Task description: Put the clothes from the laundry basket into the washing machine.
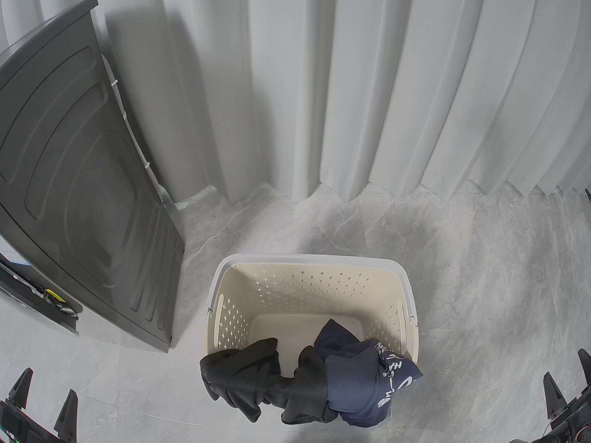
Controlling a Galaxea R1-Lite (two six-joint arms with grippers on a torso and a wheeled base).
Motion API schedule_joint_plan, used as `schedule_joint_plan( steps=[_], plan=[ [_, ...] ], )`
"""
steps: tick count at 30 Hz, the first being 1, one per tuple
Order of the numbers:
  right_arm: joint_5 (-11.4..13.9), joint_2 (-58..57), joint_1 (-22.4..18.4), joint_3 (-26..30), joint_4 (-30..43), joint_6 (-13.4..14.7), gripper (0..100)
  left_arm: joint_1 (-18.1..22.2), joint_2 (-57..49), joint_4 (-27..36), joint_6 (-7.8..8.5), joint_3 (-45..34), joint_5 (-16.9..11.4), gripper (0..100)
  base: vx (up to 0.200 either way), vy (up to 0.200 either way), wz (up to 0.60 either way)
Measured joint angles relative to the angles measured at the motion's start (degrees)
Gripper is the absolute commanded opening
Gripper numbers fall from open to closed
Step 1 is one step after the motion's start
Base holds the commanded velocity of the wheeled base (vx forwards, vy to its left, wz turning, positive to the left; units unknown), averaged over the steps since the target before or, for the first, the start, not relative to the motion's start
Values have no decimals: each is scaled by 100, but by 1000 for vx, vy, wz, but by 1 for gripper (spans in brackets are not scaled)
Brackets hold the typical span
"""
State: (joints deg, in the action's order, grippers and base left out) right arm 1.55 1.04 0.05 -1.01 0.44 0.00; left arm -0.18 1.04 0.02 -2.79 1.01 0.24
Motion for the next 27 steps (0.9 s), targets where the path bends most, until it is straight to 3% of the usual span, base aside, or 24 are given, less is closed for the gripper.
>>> schedule_joint_plan(
  steps=[3, 9, 18, 24, 27],
  plan=[
    [0, 0, 2, 0, -4, 0, 100, -2, 0, -2, -2, 0, 0, 100, 0, 0, 0],
    [1, 0, 0, 0, 0, 0, 100, 2, 0, 2, 0, 0, 0, 100, 200, 0, 0],
    [0, 0, 2, 0, 0, 0, 100, -2, 0, 0, -2, 0, 0, 100, 0, 0, 0],
    [1, 0, 2, 0, 0, 0, 100, 2, 0, 0, 0, 0, 0, 100, 200, 0, 0],
    [0, 0, 0, 0, 0, 0, 100, 0, 0, 0, -5, 0, 0, 100, 0, 0, 0]
  ],
)
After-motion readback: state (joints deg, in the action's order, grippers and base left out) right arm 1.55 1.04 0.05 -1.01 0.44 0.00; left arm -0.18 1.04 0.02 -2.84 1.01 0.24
